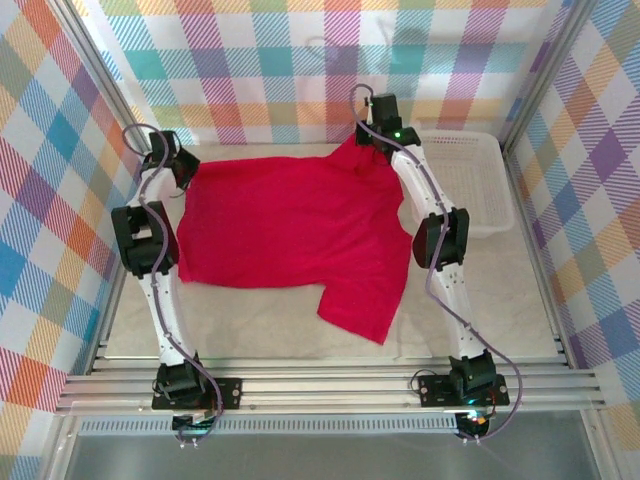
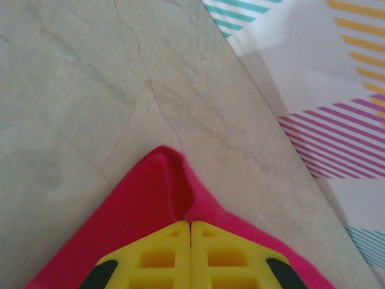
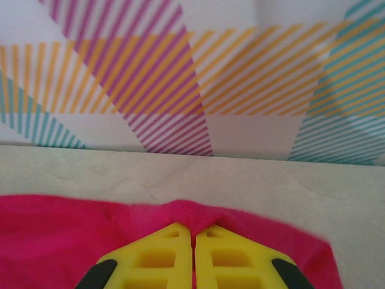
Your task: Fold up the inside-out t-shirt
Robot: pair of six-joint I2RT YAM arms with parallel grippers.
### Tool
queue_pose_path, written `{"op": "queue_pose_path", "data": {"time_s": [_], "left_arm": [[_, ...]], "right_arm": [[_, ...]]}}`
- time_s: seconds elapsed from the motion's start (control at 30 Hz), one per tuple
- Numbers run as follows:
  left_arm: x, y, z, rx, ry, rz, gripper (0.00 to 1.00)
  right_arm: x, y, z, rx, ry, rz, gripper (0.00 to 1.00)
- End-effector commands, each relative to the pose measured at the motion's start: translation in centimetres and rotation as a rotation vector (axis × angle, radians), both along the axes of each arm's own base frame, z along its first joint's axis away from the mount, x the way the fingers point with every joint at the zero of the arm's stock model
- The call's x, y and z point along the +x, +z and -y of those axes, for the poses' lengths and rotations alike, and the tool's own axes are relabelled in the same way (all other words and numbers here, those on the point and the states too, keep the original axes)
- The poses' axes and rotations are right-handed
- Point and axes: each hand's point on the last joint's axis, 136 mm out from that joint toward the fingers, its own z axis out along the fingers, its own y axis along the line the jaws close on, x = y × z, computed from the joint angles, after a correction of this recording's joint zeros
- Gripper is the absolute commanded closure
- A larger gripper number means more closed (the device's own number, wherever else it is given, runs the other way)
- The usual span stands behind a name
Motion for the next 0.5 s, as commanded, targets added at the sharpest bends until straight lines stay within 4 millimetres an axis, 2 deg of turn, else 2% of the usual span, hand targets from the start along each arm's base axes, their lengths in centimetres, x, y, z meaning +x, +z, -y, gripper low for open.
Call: {"op": "queue_pose_path", "data": {"time_s": [0.0, 0.03, 0.07, 0.1, 0.13, 0.17, 0.2, 0.23, 0.27, 0.3, 0.37, 0.43, 0.47], "left_arm": [[1.4, 1.2, -0.7, -0.019, 0.01, 0.003, 1.0], [1.8, 1.2, -1.0, -0.024, 0.01, -0.001, 0.97], [2.2, 1.3, -1.3, -0.033, 0.007, -0.004, 0.81], [2.4, 1.6, -1.6, -0.038, 0.007, 0.0, 0.61], [2.5, 2.4, -2.2, -0.036, 0.015, 0.006, 0.4], [2.3, 3.2, -2.6, -0.028, 0.019, 0.006, 0.27], [2.0, 4.2, -3.1, -0.019, 0.024, 0.008, 0.19], [1.3, 5.6, -3.6, -0.004, 0.035, 0.005, 0.14], [0.4, 6.8, -3.6, 0.011, 0.043, -0.01, 0.14], [-0.3, 7.9, -3.3, 0.02, 0.039, -0.016, 0.14], [-2.6, 9.8, -1.6, 0.026, 0.022, -0.034, 0.16], [-4.9, 10.8, 1.5, -0.013, -0.032, -0.013, 0.18], [-6.2, 9.9, 3.8, -0.062, -0.077, -0.012, 0.19]], "right_arm": [[2.4, 4.3, 0.4, 0.096, -0.039, 0.186, 1.0], [2.9, 4.2, 0.3, 0.107, -0.043, 0.204, 0.97], [3.3, 4.3, 0.4, 0.119, -0.05, 0.223, 0.95], [3.7, 4.4, 0.7, 0.127, -0.059, 0.235, 0.93], [4.0, 4.7, 0.8, 0.141, -0.066, 0.248, 0.83], [4.1, 5.2, 1.1, 0.158, -0.072, 0.253, 0.72], [4.0, 5.7, 1.2, 0.173, -0.073, 0.252, 0.68], [3.7, 6.2, 1.4, 0.192, -0.078, 0.241, 0.59], [3.2, 6.9, 1.6, 0.207, -0.086, 0.225, 0.45], [2.7, 7.2, 1.8, 0.217, -0.096, 0.203, 0.38], [0.9, 7.8, 1.1, 0.264, -0.062, 0.125, 0.38], [-1.4, 7.7, -0.3, 0.321, 0.009, 0.019, 0.41], [-2.9, 7.1, -1.3, 0.355, 0.052, -0.053, 0.44]]}}
